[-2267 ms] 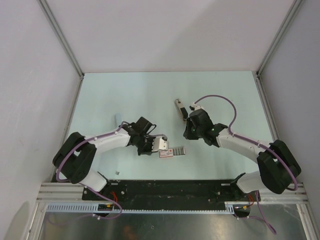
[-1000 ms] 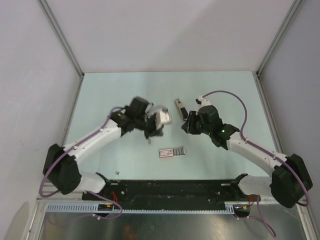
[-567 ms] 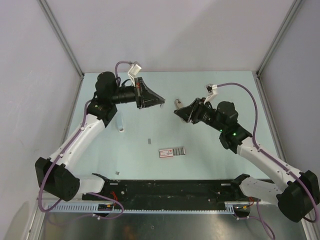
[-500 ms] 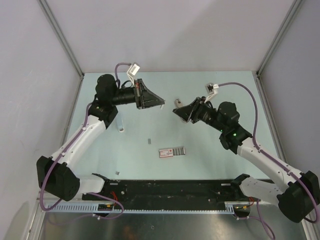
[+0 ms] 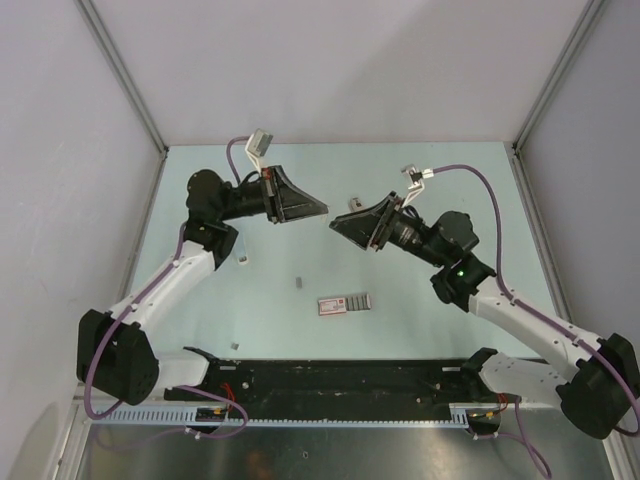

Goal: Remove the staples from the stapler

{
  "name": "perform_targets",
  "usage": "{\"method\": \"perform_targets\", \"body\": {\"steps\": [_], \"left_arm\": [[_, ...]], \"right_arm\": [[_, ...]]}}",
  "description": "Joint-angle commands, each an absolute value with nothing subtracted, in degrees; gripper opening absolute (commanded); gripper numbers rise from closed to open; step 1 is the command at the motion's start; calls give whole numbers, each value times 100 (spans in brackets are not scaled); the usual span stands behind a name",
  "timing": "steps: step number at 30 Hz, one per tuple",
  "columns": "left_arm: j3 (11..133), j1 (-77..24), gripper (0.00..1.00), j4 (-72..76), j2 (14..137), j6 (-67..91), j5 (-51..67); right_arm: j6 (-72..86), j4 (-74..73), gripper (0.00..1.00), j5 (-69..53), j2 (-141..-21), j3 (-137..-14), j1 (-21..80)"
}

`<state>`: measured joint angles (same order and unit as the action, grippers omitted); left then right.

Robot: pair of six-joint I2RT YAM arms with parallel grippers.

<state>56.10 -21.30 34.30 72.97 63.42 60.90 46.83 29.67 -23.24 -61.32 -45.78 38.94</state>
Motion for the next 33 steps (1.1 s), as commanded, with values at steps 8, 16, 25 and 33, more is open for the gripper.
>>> {"method": "perform_targets", "body": {"steps": [8,16,25,33], "left_arm": [[5378,-2109,5,4161,7079,6699,6235],[5279,-2110,5,4181,7058,6638,6194],[5243,-2101,5,4184,7030,6632,6195],[5151,-2101,6,4184,6975,6578,6208]], "right_arm": [[4852,3630,46,-2303,-6369,-4840,4112],[4924,3761,42,-2236,-6479,-4851,4191],[4974,3830,36,-2183,-6602,-4883,4247],[5006,3840,28,-2103,-6612,-4887,4275]]}}
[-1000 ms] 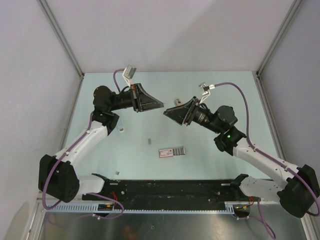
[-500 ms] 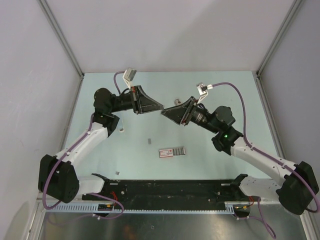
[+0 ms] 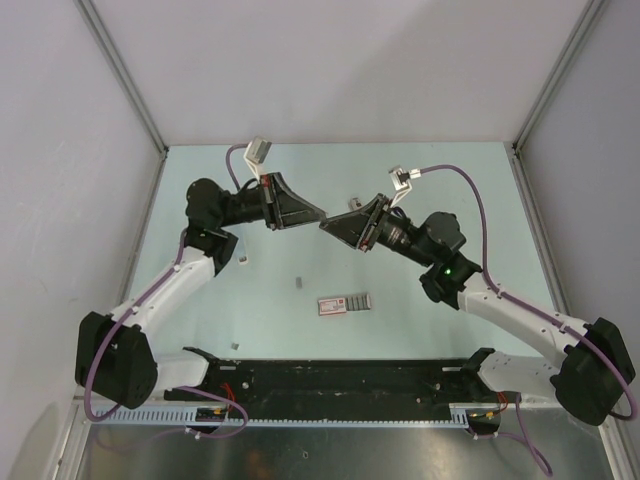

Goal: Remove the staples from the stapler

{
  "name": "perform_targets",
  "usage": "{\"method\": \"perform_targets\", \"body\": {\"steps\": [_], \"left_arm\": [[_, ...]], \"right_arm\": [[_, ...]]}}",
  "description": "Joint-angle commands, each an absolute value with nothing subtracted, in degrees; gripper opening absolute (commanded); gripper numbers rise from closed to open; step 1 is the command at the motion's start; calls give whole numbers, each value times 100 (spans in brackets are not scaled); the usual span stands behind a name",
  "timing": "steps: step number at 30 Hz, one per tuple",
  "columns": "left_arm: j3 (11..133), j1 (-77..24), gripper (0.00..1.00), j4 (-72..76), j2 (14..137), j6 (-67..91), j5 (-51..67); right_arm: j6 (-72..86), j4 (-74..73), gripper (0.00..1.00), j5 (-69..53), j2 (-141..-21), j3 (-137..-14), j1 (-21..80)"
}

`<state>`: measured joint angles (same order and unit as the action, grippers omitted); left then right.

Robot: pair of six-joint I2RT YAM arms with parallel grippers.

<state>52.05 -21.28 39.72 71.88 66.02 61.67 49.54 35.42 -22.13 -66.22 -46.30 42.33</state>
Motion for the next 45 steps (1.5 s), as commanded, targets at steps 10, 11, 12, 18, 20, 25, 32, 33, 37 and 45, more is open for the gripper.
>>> {"method": "perform_targets", "body": {"steps": [10,11,12,18,20,25,32,33,37,45], "left_arm": [[5176,-1839,44,4155,6922,6404,6135],[5194,-1763,51,4095,6920,6353,6104],[5229,-1681,56,3950,6914,6239,6075],[5994,-1442,64,209,6925,3109,5172],[6042,-1439,64,-715,6972,2019,4738],[5773,-1450,64,-1908,6997,161,3576],[5114,-1450,63,-2185,6809,-988,2865],[5040,-1450,63,-2187,6771,-1070,2843],[4806,-1451,63,-2197,6615,-1298,2869],[4537,-1450,61,-2248,6419,-1491,3034]], "right_arm": [[4675,2903,20,-1984,-6297,-4887,4288],[4605,2669,19,-1963,-6247,-4887,4284],[4531,2420,19,-1926,-6186,-4887,4278],[3946,84,18,-1270,-6058,-5054,4300],[3770,-741,18,-792,-6109,-5113,4406],[3761,-2084,16,515,-6521,-5182,4861],[4218,-2603,9,1470,-7610,-5282,5486],[4271,-2638,8,1552,-7756,-5313,5547],[4423,-2565,7,1702,-8225,-5368,5718],[4516,-2622,8,2118,-8727,-5584,5983]]}}
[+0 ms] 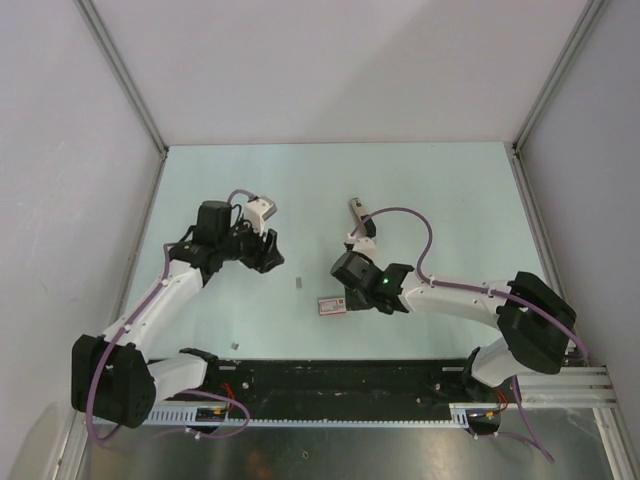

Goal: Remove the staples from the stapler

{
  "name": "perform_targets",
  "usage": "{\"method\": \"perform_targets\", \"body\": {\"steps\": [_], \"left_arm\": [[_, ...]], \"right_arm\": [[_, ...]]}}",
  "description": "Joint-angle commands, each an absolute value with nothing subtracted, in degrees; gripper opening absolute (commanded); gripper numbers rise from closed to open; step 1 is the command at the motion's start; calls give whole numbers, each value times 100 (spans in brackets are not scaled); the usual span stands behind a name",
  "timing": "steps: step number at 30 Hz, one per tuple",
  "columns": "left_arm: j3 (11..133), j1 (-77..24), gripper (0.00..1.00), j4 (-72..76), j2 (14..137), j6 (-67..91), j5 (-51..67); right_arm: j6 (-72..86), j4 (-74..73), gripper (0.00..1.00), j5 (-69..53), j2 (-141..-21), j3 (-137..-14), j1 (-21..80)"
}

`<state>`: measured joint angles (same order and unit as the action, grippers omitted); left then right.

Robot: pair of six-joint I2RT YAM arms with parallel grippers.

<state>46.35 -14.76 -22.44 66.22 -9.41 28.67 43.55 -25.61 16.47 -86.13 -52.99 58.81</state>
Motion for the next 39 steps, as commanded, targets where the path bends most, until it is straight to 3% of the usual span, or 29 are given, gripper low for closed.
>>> {"method": "perform_targets", "body": {"steps": [1,39], "left_arm": [[4519,-1450,61,-2249,6409,-1497,3064],[4374,-1512,60,-2254,6261,-1505,3239]], "right_arm": [[4521,-2630,9,2149,-8763,-5600,5997],[4474,-2703,9,2340,-9440,-5752,6130]]}}
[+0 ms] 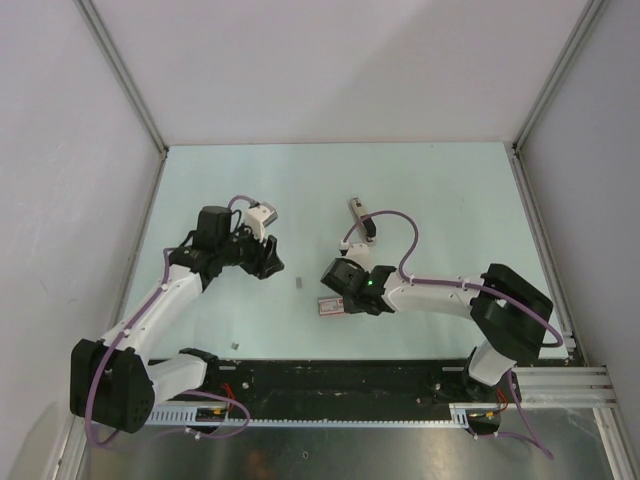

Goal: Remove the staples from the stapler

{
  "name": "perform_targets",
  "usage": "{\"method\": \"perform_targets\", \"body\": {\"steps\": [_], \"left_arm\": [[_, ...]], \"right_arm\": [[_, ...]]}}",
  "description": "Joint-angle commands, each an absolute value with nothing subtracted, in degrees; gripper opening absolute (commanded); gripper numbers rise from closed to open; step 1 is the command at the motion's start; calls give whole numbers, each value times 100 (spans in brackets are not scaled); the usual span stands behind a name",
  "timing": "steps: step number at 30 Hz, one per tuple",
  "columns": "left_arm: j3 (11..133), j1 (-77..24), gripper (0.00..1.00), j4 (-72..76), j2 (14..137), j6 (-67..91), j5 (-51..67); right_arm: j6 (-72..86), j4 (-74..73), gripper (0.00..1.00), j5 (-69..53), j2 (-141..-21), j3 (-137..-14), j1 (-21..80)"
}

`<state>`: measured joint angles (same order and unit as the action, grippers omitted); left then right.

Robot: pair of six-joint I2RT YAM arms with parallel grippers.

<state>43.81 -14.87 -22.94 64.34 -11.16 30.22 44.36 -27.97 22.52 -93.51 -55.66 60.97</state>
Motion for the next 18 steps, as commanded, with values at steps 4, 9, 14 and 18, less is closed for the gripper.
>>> {"method": "perform_targets", "body": {"steps": [4,9,14,18], "left_arm": [[4370,-1516,59,-2257,6250,-1511,3249],[4368,-1517,59,-2253,6236,-1513,3252],[4368,-1520,59,-2256,6229,-1514,3260],[4373,-1521,59,-2265,6219,-1512,3253]], "right_arm": [[4474,-2678,9,2305,-9470,-5757,6133],[4449,-2629,9,2273,-9470,-5757,6134],[4447,-2617,9,2244,-9490,-5757,6128],[4440,-2624,10,2237,-9492,-5756,6133]]}}
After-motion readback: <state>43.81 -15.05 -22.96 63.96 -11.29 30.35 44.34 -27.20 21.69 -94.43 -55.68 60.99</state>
